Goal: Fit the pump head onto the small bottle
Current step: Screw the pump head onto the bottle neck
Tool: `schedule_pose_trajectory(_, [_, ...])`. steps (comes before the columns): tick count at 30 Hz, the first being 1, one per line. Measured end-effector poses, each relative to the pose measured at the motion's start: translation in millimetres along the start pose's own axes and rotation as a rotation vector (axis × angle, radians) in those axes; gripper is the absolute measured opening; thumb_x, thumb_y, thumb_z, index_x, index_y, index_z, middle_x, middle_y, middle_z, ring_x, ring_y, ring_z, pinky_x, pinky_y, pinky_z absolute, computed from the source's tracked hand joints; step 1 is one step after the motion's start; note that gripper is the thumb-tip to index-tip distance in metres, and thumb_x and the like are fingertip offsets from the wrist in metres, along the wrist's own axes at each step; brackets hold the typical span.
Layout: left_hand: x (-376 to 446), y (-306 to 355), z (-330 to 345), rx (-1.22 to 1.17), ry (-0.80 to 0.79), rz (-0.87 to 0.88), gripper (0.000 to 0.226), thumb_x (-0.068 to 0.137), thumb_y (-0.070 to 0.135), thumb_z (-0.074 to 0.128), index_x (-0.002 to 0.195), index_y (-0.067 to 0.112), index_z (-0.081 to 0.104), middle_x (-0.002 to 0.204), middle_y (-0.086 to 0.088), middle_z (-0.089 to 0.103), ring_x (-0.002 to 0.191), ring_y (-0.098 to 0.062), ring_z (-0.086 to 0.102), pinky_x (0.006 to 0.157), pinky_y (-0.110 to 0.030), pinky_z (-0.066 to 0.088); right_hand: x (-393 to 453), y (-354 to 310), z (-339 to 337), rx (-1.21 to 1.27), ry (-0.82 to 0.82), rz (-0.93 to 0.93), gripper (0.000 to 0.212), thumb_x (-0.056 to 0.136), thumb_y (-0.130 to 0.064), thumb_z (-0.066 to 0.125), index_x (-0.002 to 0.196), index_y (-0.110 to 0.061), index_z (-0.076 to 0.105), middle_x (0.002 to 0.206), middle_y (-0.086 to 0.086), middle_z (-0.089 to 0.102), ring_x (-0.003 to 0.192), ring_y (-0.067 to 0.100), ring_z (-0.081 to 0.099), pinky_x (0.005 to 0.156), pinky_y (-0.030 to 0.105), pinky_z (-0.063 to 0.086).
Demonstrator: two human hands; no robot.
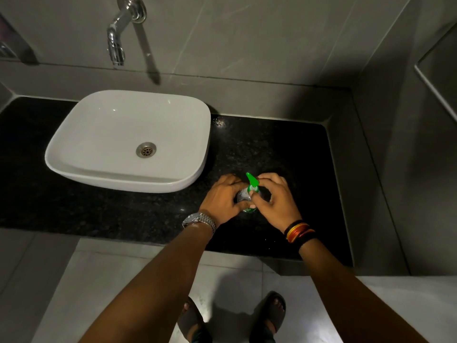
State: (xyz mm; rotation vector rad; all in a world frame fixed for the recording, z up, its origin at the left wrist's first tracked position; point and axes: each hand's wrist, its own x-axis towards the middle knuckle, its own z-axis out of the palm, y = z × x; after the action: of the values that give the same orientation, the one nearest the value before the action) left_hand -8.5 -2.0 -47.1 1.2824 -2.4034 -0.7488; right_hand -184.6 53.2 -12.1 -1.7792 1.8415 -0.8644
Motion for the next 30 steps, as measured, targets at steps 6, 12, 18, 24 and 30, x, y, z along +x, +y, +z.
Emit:
schedule_pose_trajectory(6, [1,-4,3,-0.016,0.012,0.01,0.057,0.081,0.045,0.073,0.131,0.018,0.066,0.132,-0.011,0.063,0.129,-0.03,0.05,0.105,-0.048,0.047,0,-6,-3,-0.163,0.028,-0.005,0.047,0.072,-0.051,0.074,0.107,-0.021,0.068,0.126,-0.005,0.054,0.116,0.015,0.048,0.097,0.034,0.045])
schedule_pose_trajectory(12, [1,0,0,-0.011,0.014,0.017,0.075,0.076,0.067,0.055,0.128,0.015,0.068,0.127,-0.012,0.065,0.127,-0.031,0.052,0.104,-0.042,0.047,2,-7,0,-0.134,0.098,0.002,0.03,0.074,-0.037,0.079,0.096,-0.017,0.075,0.115,-0.003,0.056,0.11,0.017,0.05,0.095,0.036,0.047])
schedule_pose_trajectory(18, [2,-6,6,-0.019,0.02,0.027,0.066,0.079,0.058,0.068,0.13,0.017,0.066,0.13,-0.011,0.065,0.127,-0.032,0.052,0.105,-0.049,0.047,23,-2,-19,-0.228,-0.162,-0.149,0.031,0.081,-0.034,0.072,0.105,-0.014,0.073,0.119,-0.003,0.055,0.115,0.018,0.047,0.1,0.042,0.043])
schedule_pose_trajectory(24, [4,-11,10,0.031,0.038,0.038,0.07,0.078,0.067,0.059,0.128,0.019,0.069,0.132,-0.01,0.065,0.137,-0.033,0.047,0.108,-0.052,0.044,9,-8,-4,-0.409,0.085,-0.019,0.039,0.068,-0.057,0.073,0.084,-0.022,0.068,0.101,-0.003,0.057,0.103,0.022,0.052,0.101,0.049,0.04])
schedule_pose_trajectory(30, [5,-10,8,0.071,0.063,0.063,0.069,0.079,0.07,0.051,0.125,0.023,0.071,0.161,-0.011,0.039,0.155,-0.034,0.018,0.125,-0.054,0.01,6,-10,7,-0.274,0.119,0.078,0.032,0.073,-0.048,0.076,0.084,-0.019,0.071,0.108,-0.001,0.058,0.106,0.024,0.054,0.096,0.049,0.045])
